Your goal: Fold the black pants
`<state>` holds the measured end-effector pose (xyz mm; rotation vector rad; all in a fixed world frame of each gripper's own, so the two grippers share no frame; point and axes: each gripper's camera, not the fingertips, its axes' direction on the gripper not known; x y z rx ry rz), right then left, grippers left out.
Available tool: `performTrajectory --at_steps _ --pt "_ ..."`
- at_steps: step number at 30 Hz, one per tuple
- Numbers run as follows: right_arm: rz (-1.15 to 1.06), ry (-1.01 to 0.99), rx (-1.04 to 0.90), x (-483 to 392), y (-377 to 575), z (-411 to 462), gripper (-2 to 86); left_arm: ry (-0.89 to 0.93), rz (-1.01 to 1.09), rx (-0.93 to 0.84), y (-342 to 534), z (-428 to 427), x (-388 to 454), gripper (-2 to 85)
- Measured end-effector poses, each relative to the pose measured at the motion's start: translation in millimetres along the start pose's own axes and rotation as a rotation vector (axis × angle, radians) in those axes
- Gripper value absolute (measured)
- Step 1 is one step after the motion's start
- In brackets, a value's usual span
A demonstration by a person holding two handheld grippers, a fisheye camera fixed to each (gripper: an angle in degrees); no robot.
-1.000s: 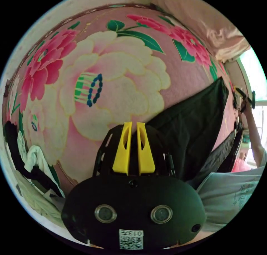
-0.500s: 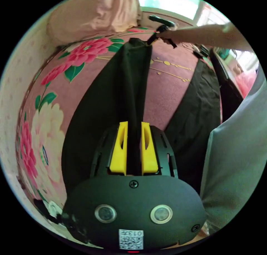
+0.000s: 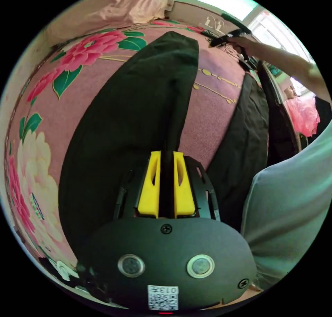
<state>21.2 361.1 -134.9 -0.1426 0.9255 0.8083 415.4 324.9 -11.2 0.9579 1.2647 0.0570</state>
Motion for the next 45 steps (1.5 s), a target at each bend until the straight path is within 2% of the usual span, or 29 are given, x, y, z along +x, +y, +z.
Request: performTrajectory --at_steps 4,8,11,13,16,19,25,27,28,30,31,33,37,41,44,45 --pt "0.039 -0.009 0.135 18 45 -63 1.7 -0.04 -0.186 0.098 63 -44 -14 9.5" --pt "-0.104 -0.065 0.138 -17 101 -100 1.5 -0.117 -0.427 0.028 141 -56 -13 9.7" --pt "-0.185 0.028 0.107 -58 165 -112 1.2 -0.243 -0.694 -0.033 213 -62 1 10.0" --pt "-0.147 0.034 0.09 -76 217 -112 1.0 -0.3 -0.931 -0.058 274 -61 15 10.8" --pt "-0.135 -0.057 -0.011 -89 265 -100 0.7 -0.284 -1.226 -0.041 344 -53 29 11.9" --pt "-0.148 -0.03 -0.043 -106 297 -99 0.4 -0.198 -1.367 0.049 381 -42 36 13.7" --pt "-0.156 0.056 0.001 -124 316 -123 0.2 -0.229 -1.351 0.144 372 -47 41 16.6" --pt "-0.148 0.049 -0.02 -125 313 -118 0.2 -0.185 -1.343 0.131 373 -35 37 16.3" --pt "-0.149 0.033 -0.064 -125 310 -110 0.2 -0.104 -1.35 0.114 373 -23 31 15.3" --pt "-0.144 0.044 -0.107 -126 306 -98 0.2 -0.148 -1.348 0.05 364 -23 26 12.0" --pt "-0.156 0.055 -0.099 -128 305 -102 0.2 -0.142 -1.284 -0.019 353 -23 20 8.6" --pt "-0.143 0.054 -0.108 -127 299 -109 0.2 -0.146 -1.17 -0.039 340 -29 20 5.7" --pt "-0.136 0.035 -0.128 -120 293 -127 0.2 -0.19 -1.115 0.01 352 -40 35 4.5" --pt "-0.113 0.059 -0.121 -111 297 -140 0.2 -0.133 -1.118 0.003 368 -31 44 5.6" --pt "-0.098 0.076 -0.012 -103 299 -176 0.2 -0.17 -1.16 0.044 387 -53 60 6.1" --pt "-0.102 0.097 0.03 -102 298 -188 0.2 -0.241 -1.168 0.094 391 -68 69 5.9"
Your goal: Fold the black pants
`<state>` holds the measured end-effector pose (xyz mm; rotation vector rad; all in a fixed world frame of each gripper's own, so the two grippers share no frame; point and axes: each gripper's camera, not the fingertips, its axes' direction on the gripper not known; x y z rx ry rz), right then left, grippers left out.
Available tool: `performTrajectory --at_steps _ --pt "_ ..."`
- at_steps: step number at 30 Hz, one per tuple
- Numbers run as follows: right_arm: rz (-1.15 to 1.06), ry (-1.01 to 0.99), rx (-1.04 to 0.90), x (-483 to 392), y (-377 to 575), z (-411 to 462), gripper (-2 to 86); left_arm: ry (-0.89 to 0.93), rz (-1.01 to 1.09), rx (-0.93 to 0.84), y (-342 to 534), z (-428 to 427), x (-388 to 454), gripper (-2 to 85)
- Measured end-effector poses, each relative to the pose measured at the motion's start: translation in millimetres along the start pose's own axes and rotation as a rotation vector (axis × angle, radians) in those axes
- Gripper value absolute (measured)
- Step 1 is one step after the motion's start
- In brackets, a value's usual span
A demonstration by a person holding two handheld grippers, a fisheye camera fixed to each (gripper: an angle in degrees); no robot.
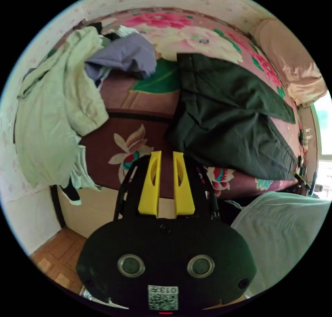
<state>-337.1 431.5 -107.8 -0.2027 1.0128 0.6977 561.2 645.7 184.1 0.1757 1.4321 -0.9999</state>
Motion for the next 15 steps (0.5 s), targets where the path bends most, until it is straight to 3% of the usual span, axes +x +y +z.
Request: performTrajectory --at_steps 6,10,15 --pt "-0.066 -0.001 -0.009 4 -40 15 0.2 -0.108 0.299 0.069 -39 14 98 5.1" --pt "-0.107 0.01 -0.098 10 -68 36 0.3 -0.257 0.426 -0.072 -62 80 148 0.9" --pt "-0.069 -0.14 -0.154 43 -92 29 0.1 -0.269 0.42 -0.059 -54 86 144 -0.2"
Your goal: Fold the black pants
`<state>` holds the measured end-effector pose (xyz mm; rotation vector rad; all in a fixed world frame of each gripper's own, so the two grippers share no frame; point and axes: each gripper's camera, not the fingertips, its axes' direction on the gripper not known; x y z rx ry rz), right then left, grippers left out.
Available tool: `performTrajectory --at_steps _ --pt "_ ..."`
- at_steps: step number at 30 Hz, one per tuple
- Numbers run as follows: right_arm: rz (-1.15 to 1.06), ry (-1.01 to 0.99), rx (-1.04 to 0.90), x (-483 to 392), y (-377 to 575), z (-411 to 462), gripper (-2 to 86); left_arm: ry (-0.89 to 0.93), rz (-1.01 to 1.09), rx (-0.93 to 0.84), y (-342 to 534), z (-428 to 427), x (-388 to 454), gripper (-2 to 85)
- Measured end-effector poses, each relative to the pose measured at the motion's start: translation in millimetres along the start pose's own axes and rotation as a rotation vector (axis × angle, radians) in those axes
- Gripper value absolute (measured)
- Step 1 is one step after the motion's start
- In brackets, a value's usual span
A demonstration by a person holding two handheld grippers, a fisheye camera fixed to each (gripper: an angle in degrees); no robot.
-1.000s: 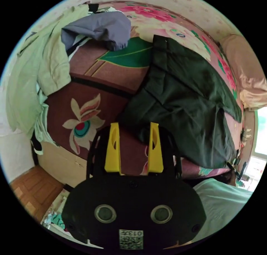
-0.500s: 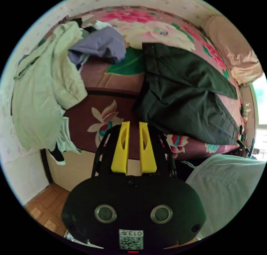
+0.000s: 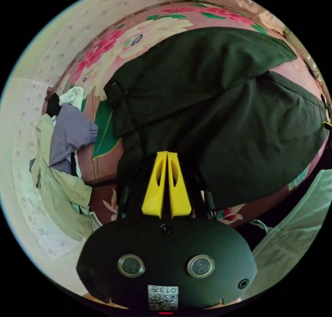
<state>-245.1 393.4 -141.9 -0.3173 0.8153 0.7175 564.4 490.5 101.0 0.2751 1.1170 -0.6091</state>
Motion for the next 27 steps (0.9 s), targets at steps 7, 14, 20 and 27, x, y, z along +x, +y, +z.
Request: performTrajectory --at_steps 7,14,20,27 --pt "-0.105 -0.036 0.294 18 -117 -106 0.7 0.046 -0.122 0.262 -40 -62 -74 0.0" --pt "-0.489 0.041 0.312 -48 -355 -156 5.1 -0.004 0.267 0.101 -183 -26 -71 4.5" --pt "-0.913 0.209 0.116 -131 -497 -127 9.6 0.036 0.473 -0.008 -241 14 -68 10.2" --pt "-1.057 0.168 -0.088 -154 -557 -101 9.2 0.107 0.525 -0.03 -244 38 -80 11.5"
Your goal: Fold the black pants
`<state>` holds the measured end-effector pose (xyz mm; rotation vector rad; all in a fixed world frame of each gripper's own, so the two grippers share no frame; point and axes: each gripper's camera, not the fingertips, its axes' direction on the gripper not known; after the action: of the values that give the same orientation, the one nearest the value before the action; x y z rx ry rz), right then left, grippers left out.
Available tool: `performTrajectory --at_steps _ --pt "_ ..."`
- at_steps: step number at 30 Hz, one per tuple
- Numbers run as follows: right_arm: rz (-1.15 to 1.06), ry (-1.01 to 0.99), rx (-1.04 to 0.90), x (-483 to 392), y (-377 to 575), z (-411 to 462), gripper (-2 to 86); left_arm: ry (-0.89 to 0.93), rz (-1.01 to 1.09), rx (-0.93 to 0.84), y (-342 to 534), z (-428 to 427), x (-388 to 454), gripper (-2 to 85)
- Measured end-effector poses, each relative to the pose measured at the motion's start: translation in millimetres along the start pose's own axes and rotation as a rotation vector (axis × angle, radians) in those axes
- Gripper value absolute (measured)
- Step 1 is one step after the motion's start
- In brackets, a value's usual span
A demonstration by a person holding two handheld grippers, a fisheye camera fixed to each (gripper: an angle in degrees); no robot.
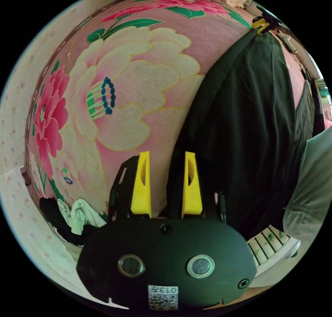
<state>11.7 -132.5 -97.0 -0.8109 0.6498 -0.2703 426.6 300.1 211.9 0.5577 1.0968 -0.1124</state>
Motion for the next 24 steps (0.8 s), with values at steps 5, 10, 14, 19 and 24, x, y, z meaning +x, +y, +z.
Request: performTrajectory --at_steps 5,10,14,19,24 --pt "0.02 0.008 -0.011 -20 -2 -12 3.6 0.073 0.012 0.029 8 11 11 3.3" --pt "0.078 0.167 -0.028 -72 10 -31 1.2 0.019 -0.059 0.022 17 10 30 0.1" --pt "0.21 0.261 0.125 -113 65 -89 0.9 -0.061 -0.06 0.131 50 -25 52 -0.2" --pt "0.357 0.444 0.277 -229 184 -165 0.8 -0.189 -0.046 0.333 126 -88 117 -0.2" --pt "0.557 0.567 0.305 -373 288 -177 0.9 -0.255 -0.019 0.389 191 -93 205 -0.2"
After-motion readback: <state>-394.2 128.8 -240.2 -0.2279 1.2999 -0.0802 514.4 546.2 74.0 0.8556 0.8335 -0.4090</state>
